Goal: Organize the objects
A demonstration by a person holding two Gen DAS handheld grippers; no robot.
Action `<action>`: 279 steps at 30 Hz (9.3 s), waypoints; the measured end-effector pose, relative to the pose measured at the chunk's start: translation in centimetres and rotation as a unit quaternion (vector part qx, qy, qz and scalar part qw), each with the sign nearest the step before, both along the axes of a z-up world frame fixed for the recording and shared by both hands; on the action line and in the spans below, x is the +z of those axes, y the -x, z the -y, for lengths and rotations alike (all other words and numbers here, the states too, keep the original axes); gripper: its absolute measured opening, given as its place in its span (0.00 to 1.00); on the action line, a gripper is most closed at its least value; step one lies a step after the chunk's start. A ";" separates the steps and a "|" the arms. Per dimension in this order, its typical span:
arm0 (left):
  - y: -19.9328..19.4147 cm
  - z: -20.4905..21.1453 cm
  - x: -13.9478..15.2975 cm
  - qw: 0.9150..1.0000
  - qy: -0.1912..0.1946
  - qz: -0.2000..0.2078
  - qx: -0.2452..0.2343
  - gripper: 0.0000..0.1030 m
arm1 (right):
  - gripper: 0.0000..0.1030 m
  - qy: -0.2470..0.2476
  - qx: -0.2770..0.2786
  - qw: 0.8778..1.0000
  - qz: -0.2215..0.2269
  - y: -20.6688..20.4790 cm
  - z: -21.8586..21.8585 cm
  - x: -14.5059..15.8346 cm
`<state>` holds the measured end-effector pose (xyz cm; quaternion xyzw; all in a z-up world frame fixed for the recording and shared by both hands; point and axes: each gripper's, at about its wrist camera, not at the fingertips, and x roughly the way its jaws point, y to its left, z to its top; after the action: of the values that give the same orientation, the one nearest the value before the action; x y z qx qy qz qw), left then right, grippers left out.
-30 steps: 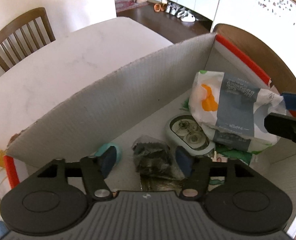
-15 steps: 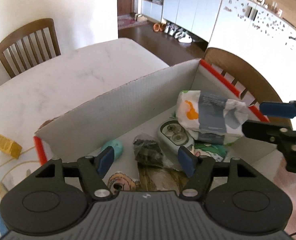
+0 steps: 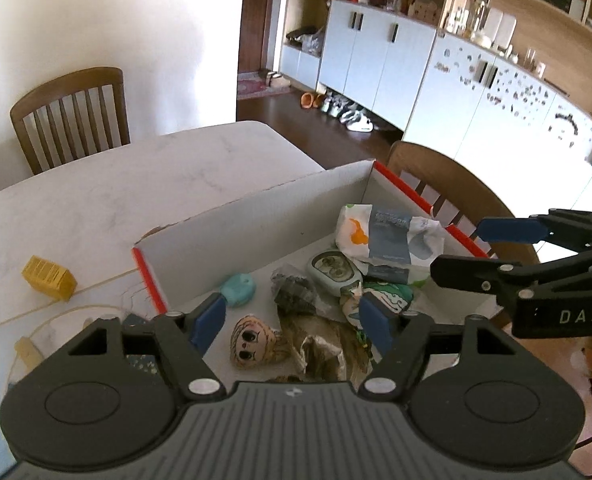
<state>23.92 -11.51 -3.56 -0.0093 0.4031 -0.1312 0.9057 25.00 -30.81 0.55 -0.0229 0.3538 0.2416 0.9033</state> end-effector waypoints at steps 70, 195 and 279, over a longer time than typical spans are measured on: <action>-1.9 -25.2 -11.2 0.997 0.007 0.007 0.075 1.00 | 0.90 0.081 0.084 0.987 -0.108 -9.6 -33.7 -5.1; -6.9 4.3 -7.8 0.992 -0.083 -0.081 -0.053 0.46 | 0.28 0.101 0.020 0.984 -0.147 -3.5 -1.3 -7.3; 11.7 -10.8 2.2 0.991 -0.006 0.126 -0.037 1.00 | 0.99 -0.064 -0.100 0.993 0.024 12.8 -5.0 1.3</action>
<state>12.23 -0.72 -1.33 0.0274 0.2864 -0.1619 0.9439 12.20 -25.83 1.84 0.0643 0.3163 0.1715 0.9308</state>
